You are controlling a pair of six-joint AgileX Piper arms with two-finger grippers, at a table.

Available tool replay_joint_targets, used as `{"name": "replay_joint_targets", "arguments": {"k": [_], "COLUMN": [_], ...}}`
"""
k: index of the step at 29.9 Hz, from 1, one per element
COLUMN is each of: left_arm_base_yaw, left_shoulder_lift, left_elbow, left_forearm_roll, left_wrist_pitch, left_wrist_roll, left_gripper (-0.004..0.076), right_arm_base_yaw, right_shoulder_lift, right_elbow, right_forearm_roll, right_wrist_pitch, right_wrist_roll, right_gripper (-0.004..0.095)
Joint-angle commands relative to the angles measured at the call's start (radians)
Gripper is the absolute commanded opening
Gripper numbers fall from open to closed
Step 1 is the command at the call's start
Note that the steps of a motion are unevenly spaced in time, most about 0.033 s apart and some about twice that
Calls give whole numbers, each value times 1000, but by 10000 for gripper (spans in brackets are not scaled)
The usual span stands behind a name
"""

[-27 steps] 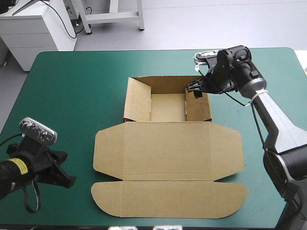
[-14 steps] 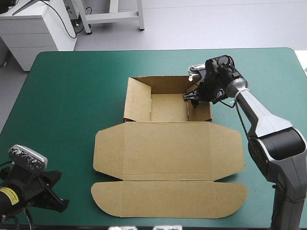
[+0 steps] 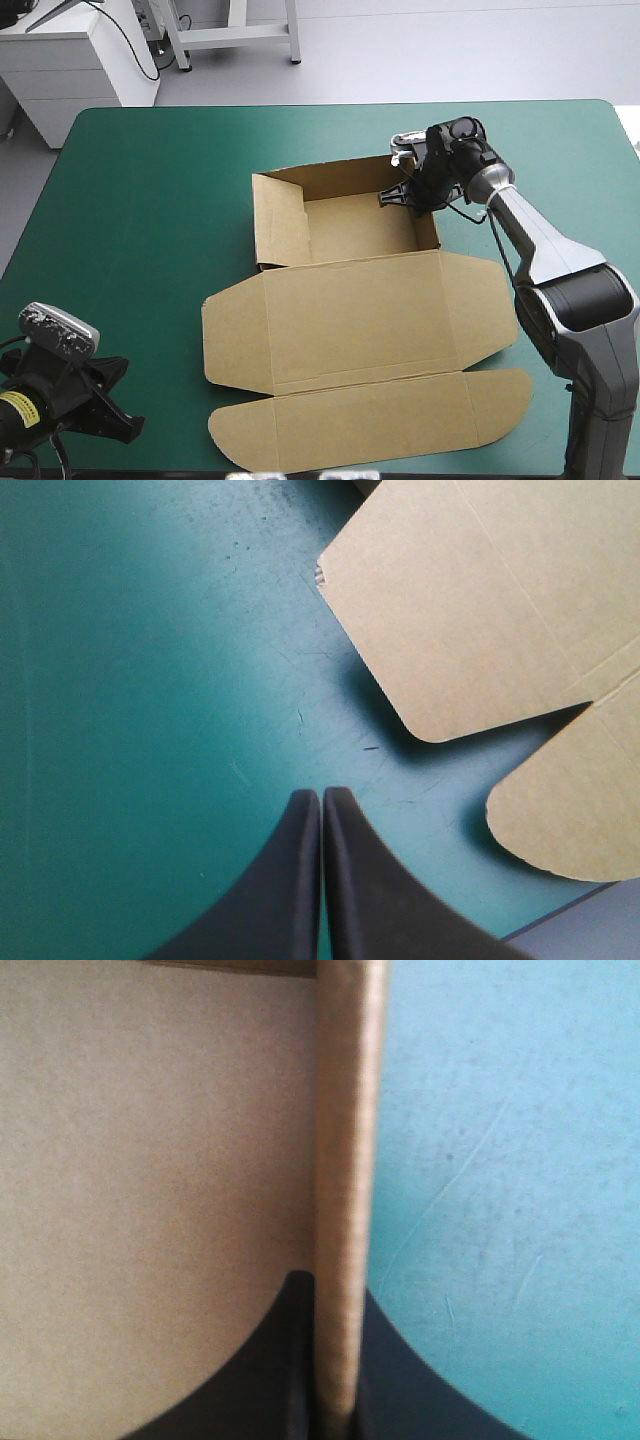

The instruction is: Fold the box

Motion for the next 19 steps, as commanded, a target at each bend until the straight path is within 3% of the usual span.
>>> {"name": "replay_joint_targets", "arguments": {"k": [1, 8, 19], "left_arm_base_yaw": [-7, -7, -7], "left_shoulder_lift": [7, 7, 9], "left_elbow": [-21, -21, -20], "left_forearm_roll": [-4, -4, -4], "left_wrist_pitch": [-2, -14, -16], "left_wrist_roll": [-11, -29, -29], "left_gripper": [-8, -8, -8], "right_arm_base_yaw": [-11, -144, -523], "right_shoulder_lift": [-56, -56, -56], "right_elbow": [-43, -101, -157], "right_forearm_roll": [-119, -144, -146], "right_wrist_pitch": [1, 27, 51], "right_wrist_roll": [-45, -96, -131], "right_gripper": [-20, -20, -20]}}
